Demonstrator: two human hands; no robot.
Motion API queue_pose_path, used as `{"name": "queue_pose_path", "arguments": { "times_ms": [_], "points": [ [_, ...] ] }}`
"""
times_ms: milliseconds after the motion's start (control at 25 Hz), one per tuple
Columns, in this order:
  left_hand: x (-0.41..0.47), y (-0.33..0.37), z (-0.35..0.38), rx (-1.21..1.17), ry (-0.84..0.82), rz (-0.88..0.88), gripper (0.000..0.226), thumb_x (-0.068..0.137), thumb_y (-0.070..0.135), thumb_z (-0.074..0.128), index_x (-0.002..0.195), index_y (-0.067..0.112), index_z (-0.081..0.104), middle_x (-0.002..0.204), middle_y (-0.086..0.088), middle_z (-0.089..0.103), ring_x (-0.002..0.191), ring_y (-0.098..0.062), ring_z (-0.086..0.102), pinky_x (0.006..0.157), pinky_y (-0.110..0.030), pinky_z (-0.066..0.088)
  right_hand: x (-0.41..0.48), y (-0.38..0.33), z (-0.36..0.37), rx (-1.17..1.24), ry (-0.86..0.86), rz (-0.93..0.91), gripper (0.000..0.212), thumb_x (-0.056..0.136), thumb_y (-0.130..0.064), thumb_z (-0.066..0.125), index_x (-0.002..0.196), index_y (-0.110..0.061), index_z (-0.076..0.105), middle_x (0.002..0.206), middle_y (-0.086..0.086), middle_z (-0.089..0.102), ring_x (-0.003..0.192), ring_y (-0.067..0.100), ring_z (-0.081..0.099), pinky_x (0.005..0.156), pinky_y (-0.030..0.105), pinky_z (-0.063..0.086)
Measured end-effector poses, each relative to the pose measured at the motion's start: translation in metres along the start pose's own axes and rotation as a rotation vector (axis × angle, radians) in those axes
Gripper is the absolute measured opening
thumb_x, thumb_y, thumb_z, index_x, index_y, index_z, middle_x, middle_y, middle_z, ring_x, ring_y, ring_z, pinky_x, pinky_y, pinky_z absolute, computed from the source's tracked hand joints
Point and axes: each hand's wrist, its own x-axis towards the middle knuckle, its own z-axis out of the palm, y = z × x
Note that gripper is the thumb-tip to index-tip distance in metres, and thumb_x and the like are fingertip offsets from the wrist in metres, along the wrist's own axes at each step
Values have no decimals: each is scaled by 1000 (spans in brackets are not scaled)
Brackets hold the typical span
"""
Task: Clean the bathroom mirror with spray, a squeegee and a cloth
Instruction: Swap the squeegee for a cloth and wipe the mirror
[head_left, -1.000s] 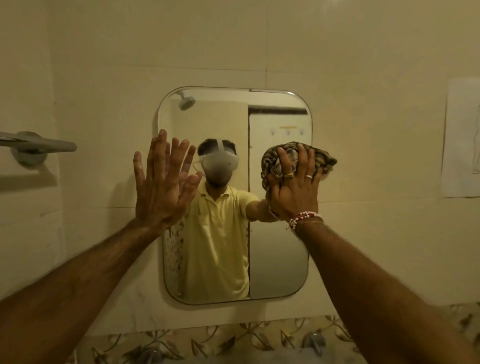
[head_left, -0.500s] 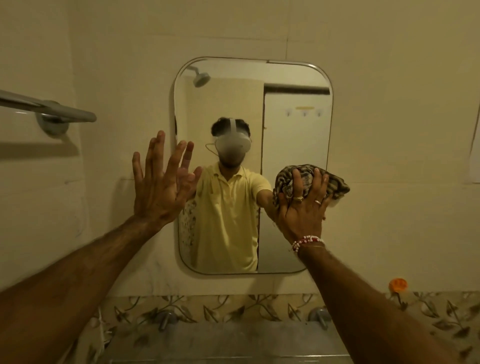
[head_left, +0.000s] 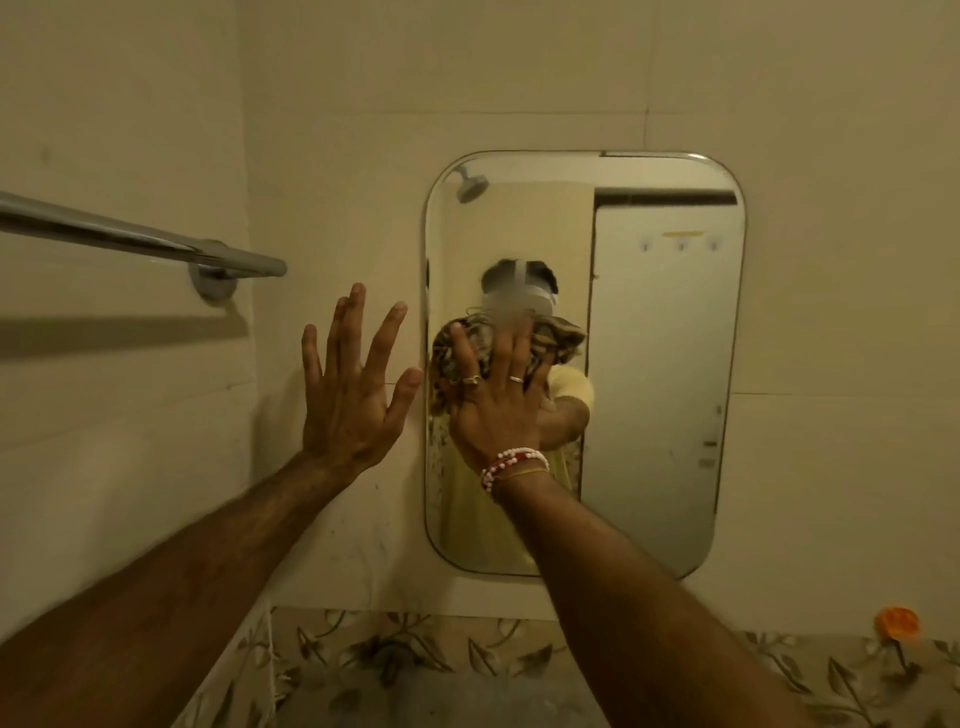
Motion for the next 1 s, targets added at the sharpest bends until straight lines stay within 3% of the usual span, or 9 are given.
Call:
{"name": "queue_pose_path", "arguments": {
  "times_ms": [280,560,800,1000],
  "points": [
    [-24,-22,3,22,-37,-32,71,103,64,16,164,28,21,174,-13,5,161,-30,8,125,-65,5,-39,-5,20,-41,-21,-145,72,93,-47,55,156,-37,21,165,16,12,153,38,1,118,67,4],
    [-35,2,14,-43,-66,-48,71,103,63,16,164,28,22,174,-12,5,161,-29,7,125,-65,4,-76,18,4,-77,-115,-267,65,95,-46,47,155,-37,24,165,12,15,153,36,6,117,67,8],
    [-33,63,38,-40,-69,-12,73,102,56,26,166,24,11,174,-11,-4,161,-28,-3,123,-68,1,-82,112,-35,-127,-81,-106,67,91,-45,52,153,-36,30,164,14,17,153,37,6,115,70,11],
    [-41,102,55,-105,-9,40,76,101,55,31,163,37,-9,172,-2,-16,161,-26,-7,124,-64,-6,-81,188,-69,-162,-4,64,74,89,-43,62,153,-35,25,163,17,18,153,38,7,118,66,10]
  ]
}}
